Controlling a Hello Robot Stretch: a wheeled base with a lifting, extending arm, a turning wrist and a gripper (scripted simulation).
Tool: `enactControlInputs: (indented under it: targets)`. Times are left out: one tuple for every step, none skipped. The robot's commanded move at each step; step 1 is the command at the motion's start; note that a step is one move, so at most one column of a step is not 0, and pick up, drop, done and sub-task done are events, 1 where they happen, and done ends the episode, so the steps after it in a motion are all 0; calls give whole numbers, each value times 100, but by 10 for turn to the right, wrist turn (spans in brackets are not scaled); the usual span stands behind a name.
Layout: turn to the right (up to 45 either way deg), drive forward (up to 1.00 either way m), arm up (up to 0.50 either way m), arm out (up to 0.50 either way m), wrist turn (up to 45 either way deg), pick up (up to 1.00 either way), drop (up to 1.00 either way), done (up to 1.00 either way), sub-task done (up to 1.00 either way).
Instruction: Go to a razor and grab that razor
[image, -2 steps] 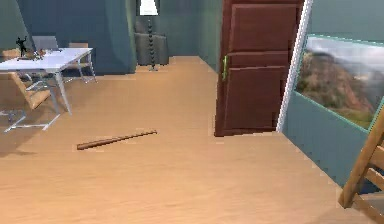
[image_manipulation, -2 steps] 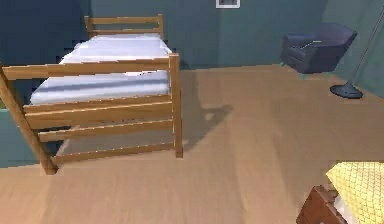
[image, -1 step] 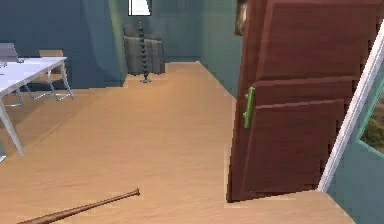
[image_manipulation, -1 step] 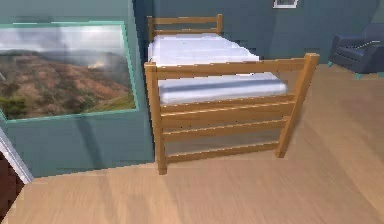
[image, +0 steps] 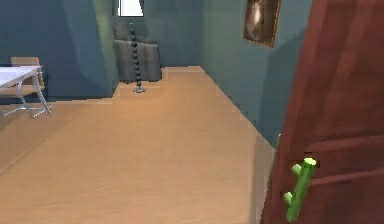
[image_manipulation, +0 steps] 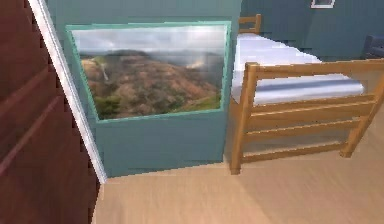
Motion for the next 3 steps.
enactControlInputs:
  targets:
    - [60,0,0,0,0,0,0,0,0]
    - [0,85,0,0,0,0,0,0,0]
    - [450,0,0,0,0,0,0,0,0]
